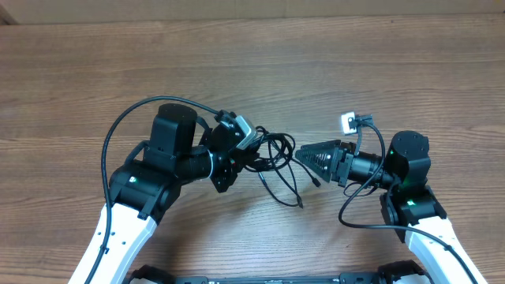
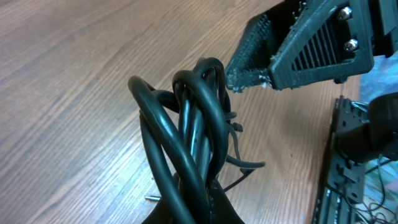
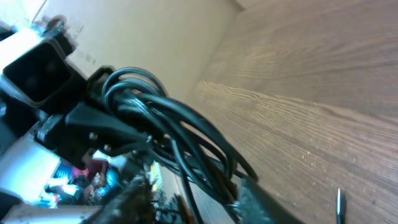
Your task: Untangle cables
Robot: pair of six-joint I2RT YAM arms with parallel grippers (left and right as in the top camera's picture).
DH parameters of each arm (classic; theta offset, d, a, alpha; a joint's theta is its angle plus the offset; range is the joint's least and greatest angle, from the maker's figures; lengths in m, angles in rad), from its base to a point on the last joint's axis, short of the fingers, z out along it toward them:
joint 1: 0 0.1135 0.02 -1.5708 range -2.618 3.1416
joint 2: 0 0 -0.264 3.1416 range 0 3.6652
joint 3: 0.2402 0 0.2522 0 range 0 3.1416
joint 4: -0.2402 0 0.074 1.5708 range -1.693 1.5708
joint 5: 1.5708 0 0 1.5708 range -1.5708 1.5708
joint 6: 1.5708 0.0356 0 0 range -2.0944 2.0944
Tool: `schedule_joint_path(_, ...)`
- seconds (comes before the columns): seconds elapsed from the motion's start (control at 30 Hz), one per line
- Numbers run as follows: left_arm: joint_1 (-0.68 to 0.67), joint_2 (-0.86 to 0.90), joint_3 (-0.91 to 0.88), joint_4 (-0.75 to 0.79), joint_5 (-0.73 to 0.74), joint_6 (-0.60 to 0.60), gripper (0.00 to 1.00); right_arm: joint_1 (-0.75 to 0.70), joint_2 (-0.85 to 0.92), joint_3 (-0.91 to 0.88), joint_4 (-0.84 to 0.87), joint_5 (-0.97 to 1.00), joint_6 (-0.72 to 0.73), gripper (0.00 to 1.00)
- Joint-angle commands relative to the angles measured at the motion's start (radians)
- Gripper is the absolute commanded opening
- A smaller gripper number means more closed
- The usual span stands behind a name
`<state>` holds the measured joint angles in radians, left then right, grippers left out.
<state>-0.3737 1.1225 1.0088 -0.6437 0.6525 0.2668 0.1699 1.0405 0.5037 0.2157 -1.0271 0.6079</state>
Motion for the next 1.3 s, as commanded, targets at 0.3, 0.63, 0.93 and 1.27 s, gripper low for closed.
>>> schedule_joint_path(0.3, -0.003, 0.002, 0.035, -0.119, 0.055, 0.024, 0.04, -0.004, -0.011, 0.008, 0.066, -0.013, -0.149, 0.77)
schedule_joint_path(0.63, -0.003, 0.002, 0.035, -0.127, 0.055, -0.002, 0.04, -0.034, -0.018, 0.129, -0.068, 0.168, -0.285, 0.81)
schedule_joint_path(0.93, -0.003, 0.002, 0.035, -0.124, 0.055, -0.042, 0.04, 0.000, -0.021, 0.536, -0.866, 0.621, -0.621, 1.00)
schedule_joint_path(1.27, -0.003, 0.002, 0.035, -0.111, 0.055, -0.092, 0.04, 0.276, -0.039, 0.545, -1.049, 0.863, -0.608, 1.00)
